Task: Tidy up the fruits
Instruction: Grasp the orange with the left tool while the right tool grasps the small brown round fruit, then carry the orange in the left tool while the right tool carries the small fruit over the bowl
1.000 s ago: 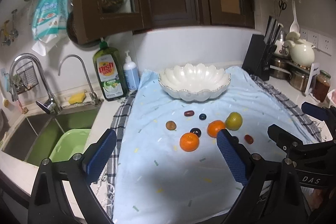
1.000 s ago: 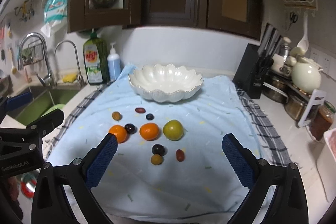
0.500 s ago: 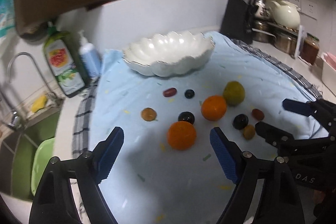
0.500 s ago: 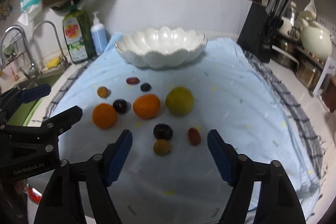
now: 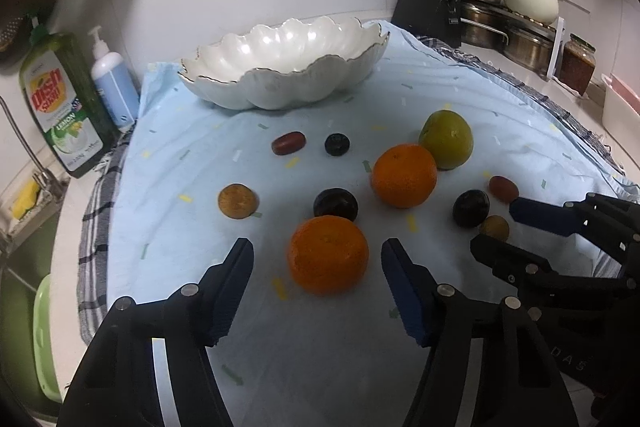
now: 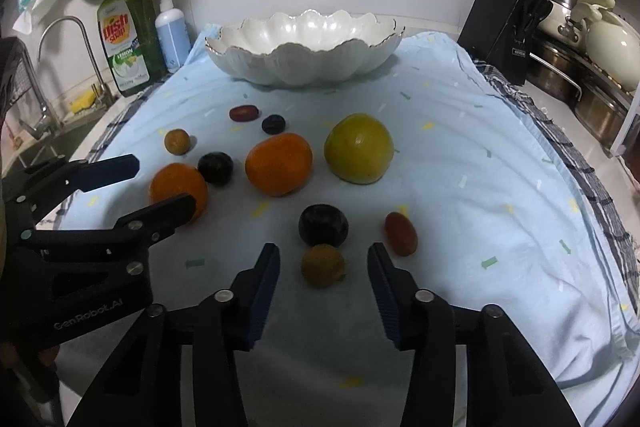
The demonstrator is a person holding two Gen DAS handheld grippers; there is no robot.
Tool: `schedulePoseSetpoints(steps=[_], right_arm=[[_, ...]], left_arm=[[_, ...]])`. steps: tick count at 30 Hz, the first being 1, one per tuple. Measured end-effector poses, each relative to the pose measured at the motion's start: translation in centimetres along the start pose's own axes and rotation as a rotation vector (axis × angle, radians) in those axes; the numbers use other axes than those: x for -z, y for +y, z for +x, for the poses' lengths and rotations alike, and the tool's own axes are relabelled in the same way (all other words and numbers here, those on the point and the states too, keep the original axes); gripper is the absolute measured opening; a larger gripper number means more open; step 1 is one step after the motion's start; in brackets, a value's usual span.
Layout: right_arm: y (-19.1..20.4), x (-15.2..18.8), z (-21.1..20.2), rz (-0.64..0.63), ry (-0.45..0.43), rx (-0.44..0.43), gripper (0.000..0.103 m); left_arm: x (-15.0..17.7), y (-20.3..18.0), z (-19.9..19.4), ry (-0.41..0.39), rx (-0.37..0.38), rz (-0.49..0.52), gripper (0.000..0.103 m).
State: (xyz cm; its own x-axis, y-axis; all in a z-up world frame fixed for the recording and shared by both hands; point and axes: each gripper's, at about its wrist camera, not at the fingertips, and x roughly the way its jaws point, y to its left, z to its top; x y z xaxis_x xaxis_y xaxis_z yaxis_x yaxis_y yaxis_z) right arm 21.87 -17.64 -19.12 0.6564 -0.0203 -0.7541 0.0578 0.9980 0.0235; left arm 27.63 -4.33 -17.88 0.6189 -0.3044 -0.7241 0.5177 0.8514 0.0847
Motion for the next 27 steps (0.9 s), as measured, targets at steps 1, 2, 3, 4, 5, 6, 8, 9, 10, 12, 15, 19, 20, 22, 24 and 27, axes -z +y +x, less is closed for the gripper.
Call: schedulePoseSetpoints(steps=[1, 2, 3, 4, 5, 6, 8, 9, 10, 12, 15, 19, 20, 22, 24, 27], right_arm=[[0.1, 0.1, 0.1, -0.003, 0.004, 0.002, 0.042], [0.2, 0.1, 0.2, -0.006, 0.005, 0.004, 0.040], [0.2, 0.2, 0.2, -0.009, 0.005, 0.006, 0.039], [0.3, 0.2, 0.3, -0.012, 0.007, 0.010, 0.037], [0.3, 0.1, 0.5, -0.012, 0.011, 0.015, 0.034], [0.3, 0.2, 0.5, -0.009, 0.015, 0.012, 0.033], [0.3, 0.2, 0.7, -0.005, 0.020, 0.011, 0.028], [0.3, 0.3, 0.7, -0.008, 0.023, 0.016, 0.028], [0.3, 0.3, 0.8, -0.008, 0.025, 0.017, 0.025], [0.2, 0.4, 0.7, -0.002, 0.023, 0.018, 0.024], [0.2, 0.4, 0.6, 0.005, 0.020, 0.019, 0.024], [0.2, 0.3, 0.0, 0.017, 0.010, 0.018, 0.024], [0.3, 0.2, -0.2, 0.017, 0.005, 0.019, 0.024], [0.3, 0.0, -0.6, 0.022, -0.005, 0.019, 0.024], [0.4, -0.3, -1.2, 0.029, -0.019, 0.011, 0.024], [0.6, -1.0, -2.1, 0.028, -0.046, 0.006, 0.024]], left_arm=[[0.0, 0.0, 0.1, 0.003, 0.003, 0.001, 0.061], [0.0, 0.0, 0.3, 0.006, 0.011, 0.001, 0.060], [0.0, 0.0, 0.5, 0.008, 0.016, 0.001, 0.058], [0.0, 0.1, 0.6, 0.010, 0.019, 0.001, 0.055], [0.0, 0.1, 0.7, 0.012, 0.022, 0.001, 0.053], [0.1, 0.1, 0.9, 0.017, 0.028, 0.001, 0.050], [0.1, 0.1, 1.2, 0.025, 0.034, 0.001, 0.046], [0.2, 0.1, 1.3, 0.029, 0.037, 0.003, 0.045], [0.2, 0.0, 1.3, 0.028, 0.033, 0.006, 0.045], [0.2, -0.1, 1.3, 0.025, 0.033, 0.012, 0.044], [0.2, 0.0, 1.3, 0.022, 0.035, 0.008, 0.043], [0.3, 0.2, 0.9, 0.026, 0.032, 0.004, 0.043], [0.3, 0.2, 0.7, 0.023, 0.034, 0.004, 0.043], [0.2, 0.3, 0.3, 0.016, 0.041, 0.003, 0.043], [0.0, 0.5, -0.4, 0.005, 0.045, 0.000, 0.043], [-0.7, 0.7, -1.6, -0.021, 0.052, -0.008, 0.043]])
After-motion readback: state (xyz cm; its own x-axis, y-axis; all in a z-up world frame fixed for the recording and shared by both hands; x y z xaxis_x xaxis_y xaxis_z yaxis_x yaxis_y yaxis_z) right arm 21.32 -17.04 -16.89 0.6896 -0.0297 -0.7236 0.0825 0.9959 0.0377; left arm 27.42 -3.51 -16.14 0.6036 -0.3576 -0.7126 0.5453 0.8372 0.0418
